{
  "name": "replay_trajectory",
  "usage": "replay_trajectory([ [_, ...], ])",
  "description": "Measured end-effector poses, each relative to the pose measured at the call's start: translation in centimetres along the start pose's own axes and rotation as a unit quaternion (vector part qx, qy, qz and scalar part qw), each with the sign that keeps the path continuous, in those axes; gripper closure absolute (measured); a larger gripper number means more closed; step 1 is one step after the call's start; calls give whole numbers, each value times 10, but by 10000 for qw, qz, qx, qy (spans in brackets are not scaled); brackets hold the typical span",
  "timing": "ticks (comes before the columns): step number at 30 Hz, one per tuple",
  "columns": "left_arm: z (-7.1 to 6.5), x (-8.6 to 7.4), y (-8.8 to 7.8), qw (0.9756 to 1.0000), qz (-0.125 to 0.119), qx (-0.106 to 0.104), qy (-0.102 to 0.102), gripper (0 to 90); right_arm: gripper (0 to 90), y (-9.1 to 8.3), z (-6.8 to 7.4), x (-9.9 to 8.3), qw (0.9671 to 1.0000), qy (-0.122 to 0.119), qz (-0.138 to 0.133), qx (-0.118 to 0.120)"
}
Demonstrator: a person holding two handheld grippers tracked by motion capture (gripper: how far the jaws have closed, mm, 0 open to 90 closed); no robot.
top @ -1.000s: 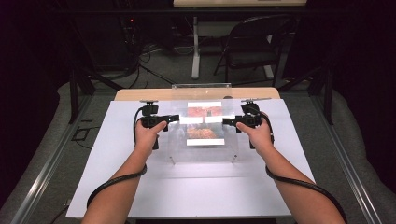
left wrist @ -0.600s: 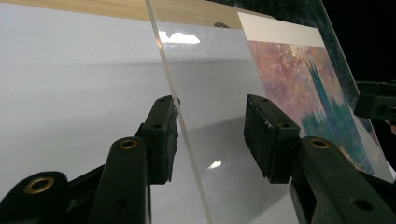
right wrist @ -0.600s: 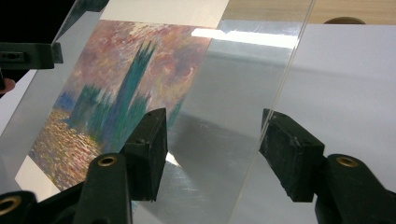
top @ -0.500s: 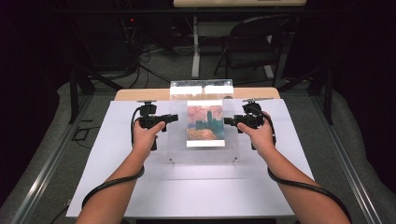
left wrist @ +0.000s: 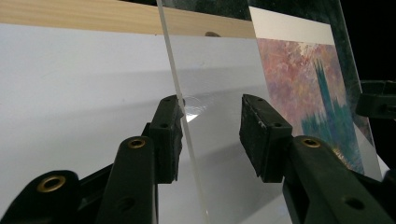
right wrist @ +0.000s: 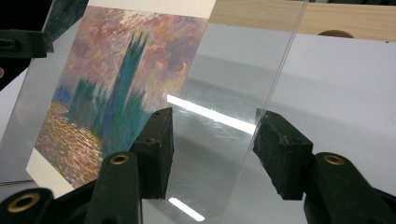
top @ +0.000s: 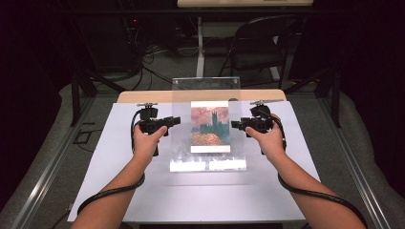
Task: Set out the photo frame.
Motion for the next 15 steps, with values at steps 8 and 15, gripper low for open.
replay_trajectory([
  [8,-4,-1,-11,9998,-79,-41,190,607,523,-11,7,-2,10000,-5,-88,16],
  [15,-5,-2,-19,9992,-83,-104,378,625,556,-17,12,-1,10000,-64,-33,60],
])
Point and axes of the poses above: each handheld gripper's, and its own axes: y roughly forward along the jaws, x roughly out of its top, z roughly to its left, the point moved 5 cm from there along y, roughly forward along the jaws, and after that the axes turned 12 degrees about x, right-handed, at the moved point
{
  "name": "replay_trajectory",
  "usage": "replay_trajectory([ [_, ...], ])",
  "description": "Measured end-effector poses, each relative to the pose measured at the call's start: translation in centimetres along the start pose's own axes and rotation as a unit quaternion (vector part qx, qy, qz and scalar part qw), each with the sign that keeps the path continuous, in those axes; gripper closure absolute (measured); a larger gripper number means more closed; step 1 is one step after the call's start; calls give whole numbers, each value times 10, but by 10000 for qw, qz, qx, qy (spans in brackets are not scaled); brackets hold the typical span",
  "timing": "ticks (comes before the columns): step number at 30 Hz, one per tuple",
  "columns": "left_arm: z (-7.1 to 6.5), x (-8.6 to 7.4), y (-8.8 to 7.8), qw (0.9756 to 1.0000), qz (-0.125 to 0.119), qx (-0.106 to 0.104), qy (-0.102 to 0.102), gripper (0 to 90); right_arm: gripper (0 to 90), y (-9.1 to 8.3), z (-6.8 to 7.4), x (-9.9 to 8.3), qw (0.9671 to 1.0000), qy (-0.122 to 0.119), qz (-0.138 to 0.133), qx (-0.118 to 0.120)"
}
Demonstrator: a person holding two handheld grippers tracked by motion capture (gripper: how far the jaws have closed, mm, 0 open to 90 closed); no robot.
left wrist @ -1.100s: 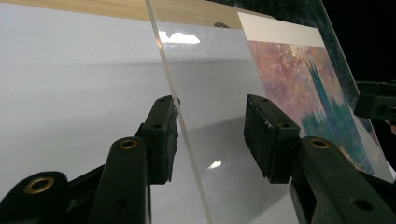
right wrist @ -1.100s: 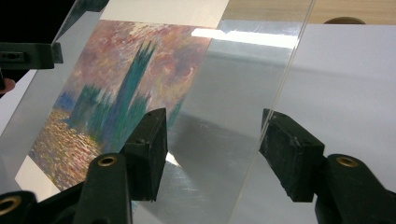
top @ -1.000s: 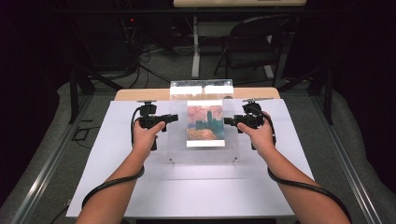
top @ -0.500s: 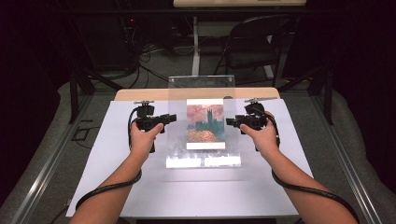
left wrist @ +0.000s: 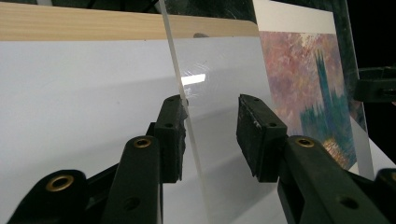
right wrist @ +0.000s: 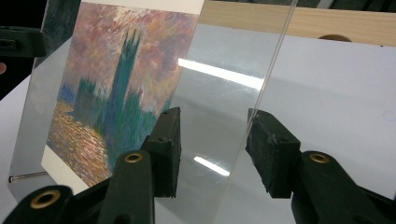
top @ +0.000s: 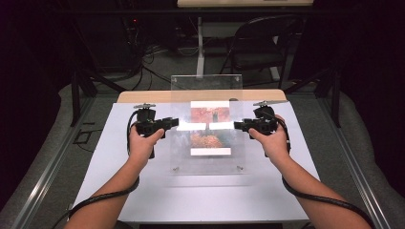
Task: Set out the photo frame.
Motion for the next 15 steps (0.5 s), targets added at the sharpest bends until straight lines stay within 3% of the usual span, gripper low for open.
replay_trajectory([
  [15,-4,-4,-19,9995,-81,-160,266,667,629,-17,10,-2,9998,-86,53,142],
])
Point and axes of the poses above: each handheld gripper's, and its own axes: y roughly forward along the jaws, x roughly out of its top, z roughly to its left, the point moved 5 cm from there along y, roughly forward along the jaws, and after that the axes turned 12 degrees about x, right-handed, at the moved point
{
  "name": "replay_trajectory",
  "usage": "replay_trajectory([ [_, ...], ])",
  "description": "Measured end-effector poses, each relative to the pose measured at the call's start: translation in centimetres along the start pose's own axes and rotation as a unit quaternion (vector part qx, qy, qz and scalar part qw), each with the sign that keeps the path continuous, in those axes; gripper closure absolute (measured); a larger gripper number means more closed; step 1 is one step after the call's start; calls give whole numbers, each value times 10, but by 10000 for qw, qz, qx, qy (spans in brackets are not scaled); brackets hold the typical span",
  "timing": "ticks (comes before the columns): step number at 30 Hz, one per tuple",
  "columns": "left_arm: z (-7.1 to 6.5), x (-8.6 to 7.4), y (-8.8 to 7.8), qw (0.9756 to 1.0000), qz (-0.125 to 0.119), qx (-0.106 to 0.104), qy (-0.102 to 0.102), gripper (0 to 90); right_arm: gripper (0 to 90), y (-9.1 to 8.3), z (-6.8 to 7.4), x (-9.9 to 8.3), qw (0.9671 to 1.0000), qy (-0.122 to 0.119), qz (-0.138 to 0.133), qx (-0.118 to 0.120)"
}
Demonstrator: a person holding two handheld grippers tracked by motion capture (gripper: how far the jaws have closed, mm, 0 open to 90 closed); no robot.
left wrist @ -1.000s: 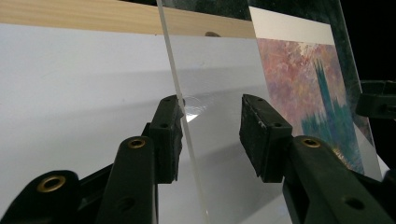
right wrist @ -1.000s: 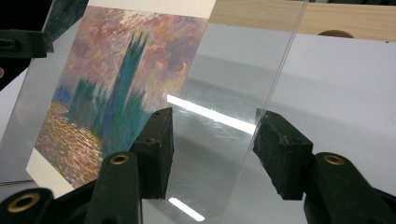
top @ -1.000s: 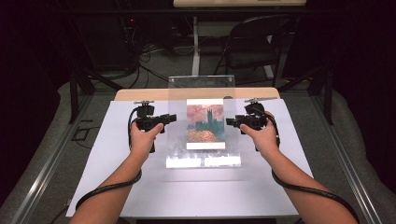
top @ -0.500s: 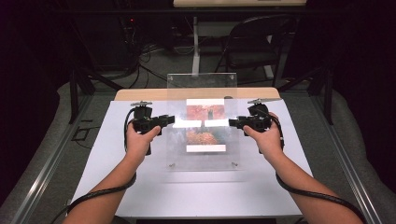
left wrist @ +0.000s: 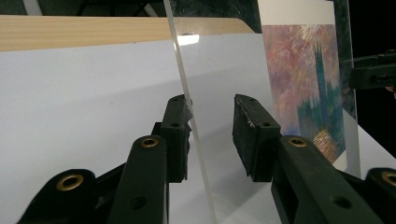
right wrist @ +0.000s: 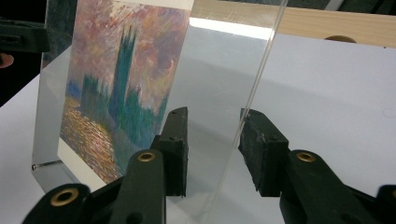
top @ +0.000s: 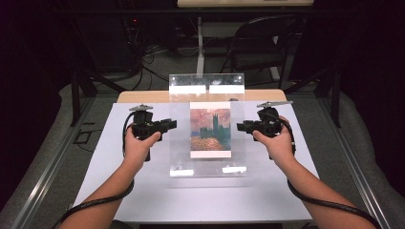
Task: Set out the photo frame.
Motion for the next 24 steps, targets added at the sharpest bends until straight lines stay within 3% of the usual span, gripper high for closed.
replay_trajectory([
  [10,-7,-4,-13,9999,-114,-59,-8,694,665,-11,9,-5,9998,-146,-73,63],
  [24,-17,-16,-36,9993,-270,-121,223,723,713,-27,27,-16,9989,-400,-173,143],
])
Point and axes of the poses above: each handheld gripper's, and its own axes: y roughly forward along the jaws, x roughly out of its top, z roughly to its left, the point moved 5 cm from there along y, roughly forward along the jaws, and after that the axes turned 12 degrees about x, right-handed, at the moved point
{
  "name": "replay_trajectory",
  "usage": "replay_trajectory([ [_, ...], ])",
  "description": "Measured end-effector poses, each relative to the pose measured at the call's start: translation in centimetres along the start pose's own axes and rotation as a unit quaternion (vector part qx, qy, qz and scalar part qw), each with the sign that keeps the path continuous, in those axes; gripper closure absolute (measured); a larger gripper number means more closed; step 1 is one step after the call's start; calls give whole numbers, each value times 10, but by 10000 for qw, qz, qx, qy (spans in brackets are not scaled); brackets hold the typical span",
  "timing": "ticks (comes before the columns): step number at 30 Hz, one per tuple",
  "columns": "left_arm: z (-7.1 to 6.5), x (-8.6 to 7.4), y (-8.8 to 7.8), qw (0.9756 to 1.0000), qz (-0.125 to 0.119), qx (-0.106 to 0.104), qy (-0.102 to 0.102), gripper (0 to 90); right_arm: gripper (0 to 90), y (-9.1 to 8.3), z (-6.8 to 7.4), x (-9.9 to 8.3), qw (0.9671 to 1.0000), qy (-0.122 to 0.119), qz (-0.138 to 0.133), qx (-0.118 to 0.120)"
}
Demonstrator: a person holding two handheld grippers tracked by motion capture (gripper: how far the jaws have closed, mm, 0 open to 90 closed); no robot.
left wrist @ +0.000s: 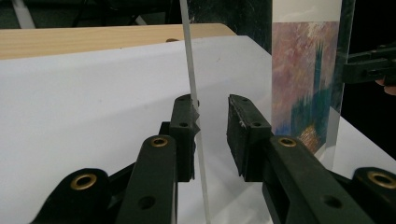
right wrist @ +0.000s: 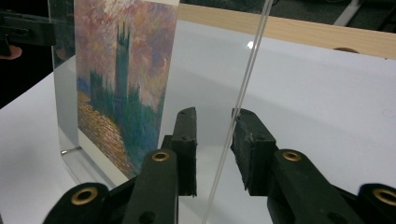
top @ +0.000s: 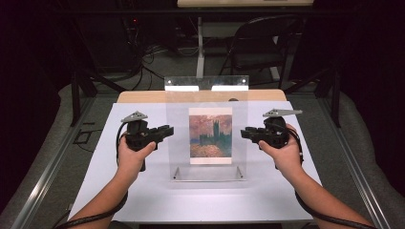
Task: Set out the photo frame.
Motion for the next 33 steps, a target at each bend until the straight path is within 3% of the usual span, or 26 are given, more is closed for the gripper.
replay_trajectory([
  [4,-3,-3,-6,10000,-22,11,72,727,730,-4,3,-2,10000,31,-16,73],
  [9,-7,-7,-12,9999,-39,-75,82,730,733,-9,11,-8,9998,-152,-79,41],
  [20,-14,-15,-22,9995,-199,-205,94,728,743,-19,22,-18,9994,-291,-140,77],
  [30,-19,-25,-33,9989,-273,-273,253,724,748,-25,30,-26,9990,-344,-223,193],
  [33,-22,-28,-37,9987,-251,-346,291,718,752,-28,33,-30,9986,-325,-243,329],
])
Point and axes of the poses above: each handheld gripper's, and its own axes: y roughly forward along the jaws, x roughly out of its top, z roughly to its left, the point moved 5 cm from there along y, roughly forward along the jaws, and after that the axes turned 12 degrees about x, right-handed, at the moved point
